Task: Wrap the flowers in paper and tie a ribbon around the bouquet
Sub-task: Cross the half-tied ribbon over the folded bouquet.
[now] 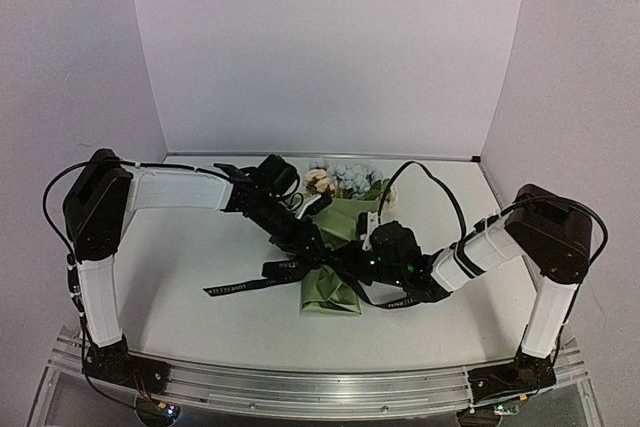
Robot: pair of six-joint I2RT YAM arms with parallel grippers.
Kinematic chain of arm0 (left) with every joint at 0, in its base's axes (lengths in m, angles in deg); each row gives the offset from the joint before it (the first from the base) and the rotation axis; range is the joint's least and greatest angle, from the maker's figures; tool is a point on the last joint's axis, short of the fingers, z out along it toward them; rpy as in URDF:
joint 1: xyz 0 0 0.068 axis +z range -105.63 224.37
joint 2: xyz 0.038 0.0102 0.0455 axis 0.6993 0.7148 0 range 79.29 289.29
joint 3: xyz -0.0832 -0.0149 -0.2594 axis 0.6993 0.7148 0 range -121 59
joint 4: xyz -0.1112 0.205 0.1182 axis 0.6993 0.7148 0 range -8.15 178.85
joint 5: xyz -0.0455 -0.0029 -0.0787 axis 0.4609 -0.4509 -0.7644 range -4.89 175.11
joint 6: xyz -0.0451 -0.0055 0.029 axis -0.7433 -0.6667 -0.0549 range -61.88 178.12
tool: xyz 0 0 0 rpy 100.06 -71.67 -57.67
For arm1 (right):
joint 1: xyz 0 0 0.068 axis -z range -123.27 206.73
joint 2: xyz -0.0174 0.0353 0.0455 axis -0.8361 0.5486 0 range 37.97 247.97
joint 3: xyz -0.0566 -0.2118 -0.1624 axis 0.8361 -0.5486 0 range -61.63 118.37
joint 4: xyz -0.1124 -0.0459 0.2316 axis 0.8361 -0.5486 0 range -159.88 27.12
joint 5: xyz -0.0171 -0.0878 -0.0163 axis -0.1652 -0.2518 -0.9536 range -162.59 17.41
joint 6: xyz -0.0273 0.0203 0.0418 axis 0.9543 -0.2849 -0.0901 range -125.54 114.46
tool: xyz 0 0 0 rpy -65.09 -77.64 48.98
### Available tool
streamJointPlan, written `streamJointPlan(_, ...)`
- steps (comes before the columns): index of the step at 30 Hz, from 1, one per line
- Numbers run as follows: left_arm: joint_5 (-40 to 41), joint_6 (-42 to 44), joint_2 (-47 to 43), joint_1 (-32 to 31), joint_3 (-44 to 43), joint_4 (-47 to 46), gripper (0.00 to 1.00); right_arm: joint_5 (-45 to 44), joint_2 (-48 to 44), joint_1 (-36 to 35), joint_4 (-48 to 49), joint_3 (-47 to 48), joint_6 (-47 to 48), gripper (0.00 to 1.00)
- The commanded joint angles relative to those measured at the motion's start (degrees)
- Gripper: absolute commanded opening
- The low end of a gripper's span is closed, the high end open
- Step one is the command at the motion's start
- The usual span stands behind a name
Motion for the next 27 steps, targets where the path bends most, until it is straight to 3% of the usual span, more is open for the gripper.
streamJointPlan(1,3.2,2.3,-4.1,0.6,-3.3,1.4,0.31,0.2,0.8,0.3,2.2,1.1,-0.1,0.00)
streamJointPlan(16,1.5,5.5,0.1,3.1,-9.0,7.7,0.17,1.8,-0.6,0.2,-1.0,3.0,2.3,0.00)
streamJointPlan(20,3.3,5.6,-1.1,3.1,-8.1,8.3,0.34,1.5,-0.6,-0.1,-2.2,3.3,2.2,0.00)
streamJointPlan(27,5.3,5.2,-1.6,3.0,-4.4,8.0,0.38,1.5,-0.8,-0.1,-2.4,2.4,2.2,0.00)
